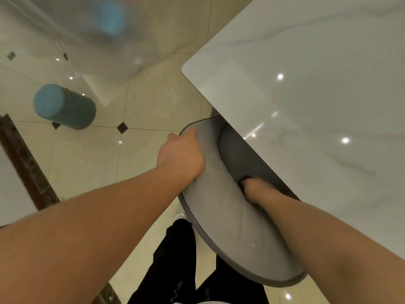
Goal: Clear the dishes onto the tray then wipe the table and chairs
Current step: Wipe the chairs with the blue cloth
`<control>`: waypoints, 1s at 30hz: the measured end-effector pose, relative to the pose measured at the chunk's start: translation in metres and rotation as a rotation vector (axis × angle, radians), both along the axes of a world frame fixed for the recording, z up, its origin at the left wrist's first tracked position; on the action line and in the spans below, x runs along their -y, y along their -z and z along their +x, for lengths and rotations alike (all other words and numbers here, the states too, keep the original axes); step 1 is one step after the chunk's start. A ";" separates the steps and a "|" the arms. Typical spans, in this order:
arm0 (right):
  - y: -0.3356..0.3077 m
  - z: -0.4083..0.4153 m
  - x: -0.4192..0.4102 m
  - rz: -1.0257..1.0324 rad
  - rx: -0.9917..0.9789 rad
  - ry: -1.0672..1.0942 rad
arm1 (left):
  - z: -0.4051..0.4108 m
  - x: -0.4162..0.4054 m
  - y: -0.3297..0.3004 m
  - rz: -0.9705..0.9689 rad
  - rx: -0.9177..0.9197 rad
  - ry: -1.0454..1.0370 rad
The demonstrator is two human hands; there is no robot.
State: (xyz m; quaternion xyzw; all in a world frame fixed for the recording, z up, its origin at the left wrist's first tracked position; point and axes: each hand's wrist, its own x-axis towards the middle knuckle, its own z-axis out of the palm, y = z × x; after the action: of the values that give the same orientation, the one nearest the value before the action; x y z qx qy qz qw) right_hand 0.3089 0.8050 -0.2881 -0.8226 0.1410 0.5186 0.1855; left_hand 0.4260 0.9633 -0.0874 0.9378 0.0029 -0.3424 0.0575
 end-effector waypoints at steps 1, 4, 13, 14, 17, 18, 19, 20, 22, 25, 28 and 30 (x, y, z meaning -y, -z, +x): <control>0.004 -0.007 0.006 -0.074 -0.119 -0.096 | 0.000 -0.001 0.000 -0.004 0.000 0.001; 0.003 0.019 0.005 -0.001 -0.132 -0.016 | 0.002 -0.002 0.001 -0.002 0.004 0.001; 0.001 0.040 -0.017 0.177 0.063 -0.136 | 0.003 -0.003 0.001 -0.011 -0.016 0.002; -0.009 0.029 -0.009 0.098 -0.087 -0.343 | 0.002 -0.003 0.000 -0.009 -0.016 0.007; -0.055 0.031 -0.003 0.176 -0.236 -0.423 | 0.003 -0.002 -0.001 0.016 -0.022 0.012; -0.069 0.034 0.000 0.279 -0.192 -0.229 | 0.004 -0.002 -0.002 0.017 -0.021 0.018; -0.086 0.036 0.005 0.402 -0.136 -0.003 | 0.004 -0.001 -0.002 0.018 -0.019 0.024; -0.103 0.034 0.014 0.527 -0.093 0.221 | 0.004 -0.001 -0.003 0.019 -0.021 0.028; -0.138 0.030 0.028 0.762 -0.080 0.589 | 0.003 0.000 -0.003 0.018 -0.024 0.027; -0.121 0.027 0.022 0.575 0.120 0.560 | 0.003 0.001 -0.003 0.021 -0.033 0.028; -0.057 0.038 0.001 0.237 0.156 0.367 | 0.003 0.003 -0.003 0.027 -0.008 0.028; -0.019 0.045 -0.006 0.193 0.043 0.376 | 0.002 0.003 -0.002 0.026 -0.003 0.030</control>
State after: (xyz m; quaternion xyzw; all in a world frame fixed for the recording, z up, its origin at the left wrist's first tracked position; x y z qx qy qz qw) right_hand 0.3541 0.8111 -0.2687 -0.7711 0.2378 0.4681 0.3601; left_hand 0.4280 0.9600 -0.0856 0.9380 -0.0065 -0.3444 0.0401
